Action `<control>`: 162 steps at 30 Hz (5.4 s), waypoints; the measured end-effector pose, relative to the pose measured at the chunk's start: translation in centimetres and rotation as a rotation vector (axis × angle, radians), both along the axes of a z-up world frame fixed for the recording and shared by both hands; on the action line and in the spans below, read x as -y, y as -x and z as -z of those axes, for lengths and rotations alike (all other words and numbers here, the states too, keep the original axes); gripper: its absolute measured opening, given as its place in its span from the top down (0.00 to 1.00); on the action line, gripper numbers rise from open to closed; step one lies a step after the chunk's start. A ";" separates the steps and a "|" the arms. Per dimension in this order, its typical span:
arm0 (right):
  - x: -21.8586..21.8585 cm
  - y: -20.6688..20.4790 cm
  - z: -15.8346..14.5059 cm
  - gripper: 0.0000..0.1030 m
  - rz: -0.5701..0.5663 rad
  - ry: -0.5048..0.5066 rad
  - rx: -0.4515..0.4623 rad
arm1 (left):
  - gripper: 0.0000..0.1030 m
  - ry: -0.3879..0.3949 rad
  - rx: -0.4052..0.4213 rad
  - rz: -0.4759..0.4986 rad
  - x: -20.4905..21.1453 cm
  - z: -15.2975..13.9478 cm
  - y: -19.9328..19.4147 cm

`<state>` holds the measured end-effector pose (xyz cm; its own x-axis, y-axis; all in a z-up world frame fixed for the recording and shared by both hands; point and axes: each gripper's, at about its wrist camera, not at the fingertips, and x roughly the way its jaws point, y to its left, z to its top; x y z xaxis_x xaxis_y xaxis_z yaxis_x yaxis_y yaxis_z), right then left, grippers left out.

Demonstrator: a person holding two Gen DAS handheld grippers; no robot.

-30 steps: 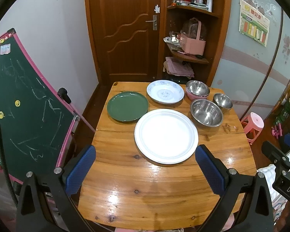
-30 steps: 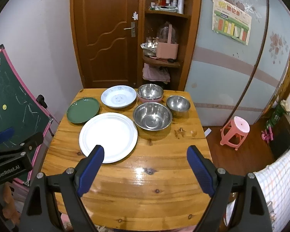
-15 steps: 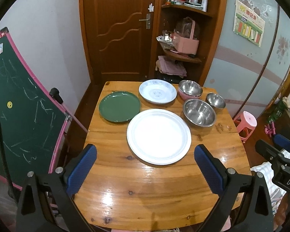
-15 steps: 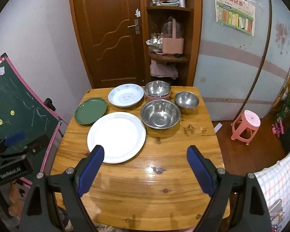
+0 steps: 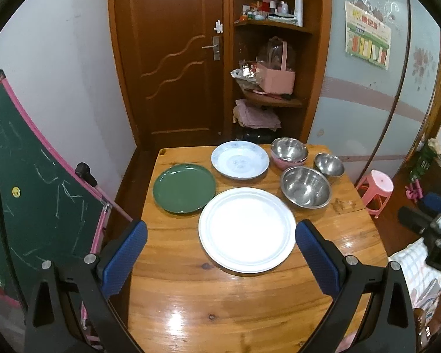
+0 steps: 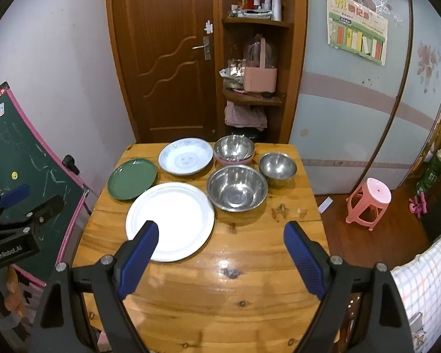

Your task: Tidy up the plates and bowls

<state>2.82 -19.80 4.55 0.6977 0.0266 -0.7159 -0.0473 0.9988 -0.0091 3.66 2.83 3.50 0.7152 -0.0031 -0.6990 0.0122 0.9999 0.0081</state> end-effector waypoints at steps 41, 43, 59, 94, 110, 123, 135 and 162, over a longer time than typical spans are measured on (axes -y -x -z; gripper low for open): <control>-0.4 -19.1 24.2 0.45 0.001 -0.167 -0.611 | 0.32 0.273 -0.614 -0.029 -8.3 26.0 -20.2; -0.4 -19.6 24.6 0.45 0.013 -0.166 -0.624 | 0.34 0.284 -0.625 -0.022 -8.2 26.2 -20.3; 0.0 -21.8 26.2 0.79 0.021 -0.289 -0.675 | 0.55 0.300 -0.658 0.032 -6.8 27.0 -21.7; -6.1 -13.6 18.6 0.83 -0.173 -0.245 -0.583 | 0.84 0.307 -0.523 0.003 -10.3 15.7 -9.0; -8.8 -5.9 24.6 0.82 -0.199 -0.159 -0.683 | 0.83 0.327 -0.645 -0.042 -12.2 23.6 -2.4; -10.0 -6.2 25.9 0.81 -0.191 -0.134 -0.699 | 0.83 0.324 -0.660 -0.062 -12.3 25.6 -3.1; -9.0 -6.3 25.8 0.71 -0.179 -0.138 -0.680 | 0.62 0.251 -0.602 -0.086 -12.4 24.4 -3.1; -7.2 -5.9 14.6 0.71 -0.197 -0.115 -0.401 | 0.39 0.151 -0.215 -0.086 -11.0 8.5 -3.4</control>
<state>8.73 -12.61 -10.01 0.3395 0.2256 -0.9131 -0.2133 0.9640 0.1588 7.03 13.82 -5.04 0.5529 -0.0640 -0.8308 -0.0877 0.9870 -0.1344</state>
